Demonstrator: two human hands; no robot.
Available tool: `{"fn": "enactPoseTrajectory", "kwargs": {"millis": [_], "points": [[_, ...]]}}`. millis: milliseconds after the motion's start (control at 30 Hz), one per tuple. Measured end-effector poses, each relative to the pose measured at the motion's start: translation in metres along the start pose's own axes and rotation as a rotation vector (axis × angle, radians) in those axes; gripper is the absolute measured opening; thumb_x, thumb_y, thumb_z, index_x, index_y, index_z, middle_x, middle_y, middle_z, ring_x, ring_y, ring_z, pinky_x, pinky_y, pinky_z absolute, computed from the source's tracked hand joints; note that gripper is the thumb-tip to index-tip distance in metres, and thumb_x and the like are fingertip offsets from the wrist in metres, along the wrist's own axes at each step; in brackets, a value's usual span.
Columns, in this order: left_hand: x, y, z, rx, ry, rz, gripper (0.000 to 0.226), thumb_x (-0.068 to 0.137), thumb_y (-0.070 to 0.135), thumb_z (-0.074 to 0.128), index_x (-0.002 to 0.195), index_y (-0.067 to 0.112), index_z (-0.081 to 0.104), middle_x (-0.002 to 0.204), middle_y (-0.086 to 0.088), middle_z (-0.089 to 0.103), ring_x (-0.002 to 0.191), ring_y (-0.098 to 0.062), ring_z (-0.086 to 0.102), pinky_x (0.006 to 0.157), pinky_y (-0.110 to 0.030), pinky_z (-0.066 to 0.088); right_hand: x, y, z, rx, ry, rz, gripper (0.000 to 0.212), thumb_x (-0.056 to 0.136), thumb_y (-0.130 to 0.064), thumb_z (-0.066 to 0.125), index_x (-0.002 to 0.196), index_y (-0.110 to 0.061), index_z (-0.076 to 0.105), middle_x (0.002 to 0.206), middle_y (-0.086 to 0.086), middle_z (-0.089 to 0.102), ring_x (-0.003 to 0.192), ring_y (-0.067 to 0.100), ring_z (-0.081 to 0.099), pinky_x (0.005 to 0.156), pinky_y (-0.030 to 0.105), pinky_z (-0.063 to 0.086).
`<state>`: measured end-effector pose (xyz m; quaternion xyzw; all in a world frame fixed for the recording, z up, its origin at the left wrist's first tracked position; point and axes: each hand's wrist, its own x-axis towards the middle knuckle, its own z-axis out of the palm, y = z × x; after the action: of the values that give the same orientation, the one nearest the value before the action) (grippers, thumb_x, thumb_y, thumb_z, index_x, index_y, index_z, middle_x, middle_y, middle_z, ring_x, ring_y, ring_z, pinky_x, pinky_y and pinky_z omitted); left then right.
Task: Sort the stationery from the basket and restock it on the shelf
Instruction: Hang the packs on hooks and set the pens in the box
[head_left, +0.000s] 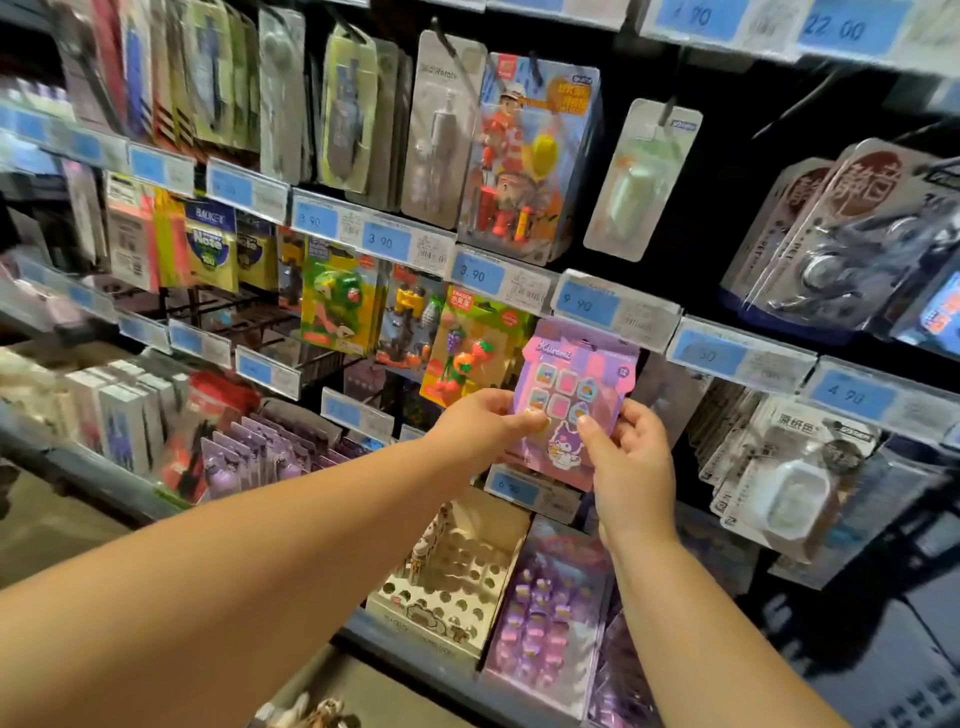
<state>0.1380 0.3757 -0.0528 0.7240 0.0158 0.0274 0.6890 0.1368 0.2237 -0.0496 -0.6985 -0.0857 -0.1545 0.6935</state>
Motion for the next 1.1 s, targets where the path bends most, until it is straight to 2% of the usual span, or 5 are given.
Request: {"fn": "enactPoseTrajectory", "kwargs": {"millis": [233, 367, 567, 933, 1100], "points": [[0.005, 0.006, 0.014, 0.051, 0.143, 0.039, 0.024, 0.088, 0.035, 0.071, 0.106, 0.02, 0.065, 0.103, 0.002, 0.072, 0.092, -0.015, 0.068, 0.071, -0.023, 0.054, 0.011, 0.003, -0.002, -0.006, 0.034, 0.022, 0.023, 0.093, -0.016, 0.063, 0.104, -0.034, 0.054, 0.101, -0.006, 0.069, 0.093, 0.013, 0.069, 0.083, 0.039, 0.057], [0.01, 0.005, 0.02, 0.098, 0.213, 0.044, 0.032, 0.087, 0.038, 0.072, 0.107, 0.018, 0.057, 0.102, -0.001, 0.067, 0.078, -0.012, 0.061, 0.053, -0.015, 0.045, 0.019, 0.006, -0.003, -0.038, 0.07, 0.032, 0.035, 0.092, -0.02, 0.065, 0.125, -0.018, 0.054, 0.113, 0.001, 0.065, 0.093, 0.01, 0.064, 0.078, 0.026, 0.053], [0.015, 0.007, 0.027, 0.359, 0.346, 0.111, 0.038, 0.087, 0.046, 0.068, 0.107, 0.018, 0.051, 0.091, 0.005, 0.058, 0.072, -0.008, 0.055, 0.061, -0.026, 0.044, 0.03, 0.012, -0.003, -0.164, 0.195, 0.046, 0.035, 0.085, -0.031, 0.073, 0.106, -0.016, 0.049, 0.086, -0.008, 0.054, 0.069, 0.001, 0.051, 0.058, 0.016, 0.038], [-0.001, -0.021, 0.02, 0.543, 0.357, 0.163, 0.045, 0.095, 0.03, 0.061, 0.138, 0.02, 0.05, 0.129, 0.0, 0.06, 0.112, -0.021, 0.059, 0.09, -0.037, 0.05, 0.021, 0.027, 0.006, -0.442, 0.263, -0.023, 0.031, 0.082, -0.04, 0.073, 0.093, -0.023, 0.05, 0.091, -0.004, 0.054, 0.082, 0.015, 0.051, 0.068, 0.025, 0.035], [-0.033, -0.07, -0.013, 0.632, 0.281, 0.228, 0.032, 0.094, 0.021, 0.063, 0.125, 0.02, 0.058, 0.106, 0.005, 0.057, 0.101, -0.013, 0.054, 0.08, -0.019, 0.039, -0.005, 0.038, 0.026, -0.538, 0.121, -0.229, 0.021, 0.087, -0.028, 0.066, 0.083, -0.019, 0.048, 0.084, -0.004, 0.047, 0.07, 0.006, 0.041, 0.063, 0.024, 0.032]]}}
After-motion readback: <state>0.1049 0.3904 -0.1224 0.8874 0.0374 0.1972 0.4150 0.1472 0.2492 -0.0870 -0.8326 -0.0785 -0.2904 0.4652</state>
